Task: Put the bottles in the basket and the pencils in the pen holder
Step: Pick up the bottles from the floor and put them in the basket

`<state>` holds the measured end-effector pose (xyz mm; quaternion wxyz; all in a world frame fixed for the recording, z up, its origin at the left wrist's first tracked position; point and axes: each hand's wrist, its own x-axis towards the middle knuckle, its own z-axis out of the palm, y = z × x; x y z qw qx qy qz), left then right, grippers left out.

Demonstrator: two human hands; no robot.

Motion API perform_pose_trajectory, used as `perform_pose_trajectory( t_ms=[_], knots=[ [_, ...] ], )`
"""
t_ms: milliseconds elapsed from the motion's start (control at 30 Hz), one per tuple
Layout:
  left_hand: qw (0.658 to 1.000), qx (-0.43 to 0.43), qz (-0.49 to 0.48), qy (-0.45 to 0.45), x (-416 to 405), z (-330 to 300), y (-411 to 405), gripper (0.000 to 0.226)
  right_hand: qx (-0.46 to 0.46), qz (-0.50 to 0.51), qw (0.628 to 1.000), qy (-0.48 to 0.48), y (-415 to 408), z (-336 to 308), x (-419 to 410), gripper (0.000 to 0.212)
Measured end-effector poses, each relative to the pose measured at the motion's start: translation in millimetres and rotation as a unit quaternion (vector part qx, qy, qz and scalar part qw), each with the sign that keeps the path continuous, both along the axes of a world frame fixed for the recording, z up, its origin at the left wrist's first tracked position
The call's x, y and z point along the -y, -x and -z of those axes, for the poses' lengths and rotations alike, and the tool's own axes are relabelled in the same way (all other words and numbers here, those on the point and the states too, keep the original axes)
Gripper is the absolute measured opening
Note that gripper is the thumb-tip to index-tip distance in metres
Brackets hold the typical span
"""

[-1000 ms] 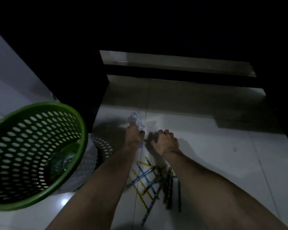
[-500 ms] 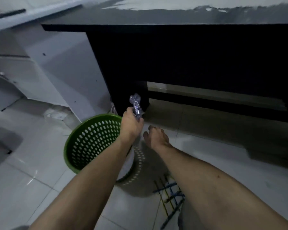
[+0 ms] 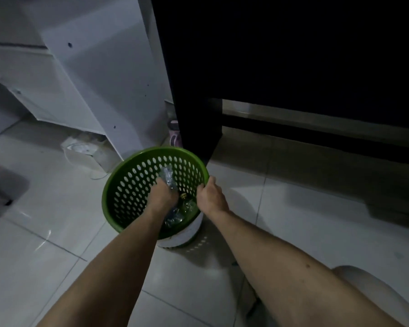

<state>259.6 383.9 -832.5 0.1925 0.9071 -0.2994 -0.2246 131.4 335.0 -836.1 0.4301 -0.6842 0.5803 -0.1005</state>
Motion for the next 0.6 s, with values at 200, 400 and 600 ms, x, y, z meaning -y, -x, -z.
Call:
perform_pose_trajectory(
  t_ms=[200, 400, 600],
  knots=[
    [0.996, -0.027, 0.01, -0.09, -5.7, 35.0, -14.5, 0.061, -0.009, 0.015, 1.0, 0.009, -4.6, 2.4, -2.1, 0.033],
    [0.992, -0.042, 0.055, -0.11, 4.3, 30.2, -18.2, 0.052, -0.001, 0.027, 1.0, 0.011, -12.8, 2.1, -0.9, 0.035],
    [0.982, 0.042, 0.151, 0.109, 41.8, -24.1, 6.0, 0.033, 0.015, 0.014, 1.0, -0.018, -5.6, -0.7, -1.6, 0.045]
  ],
)
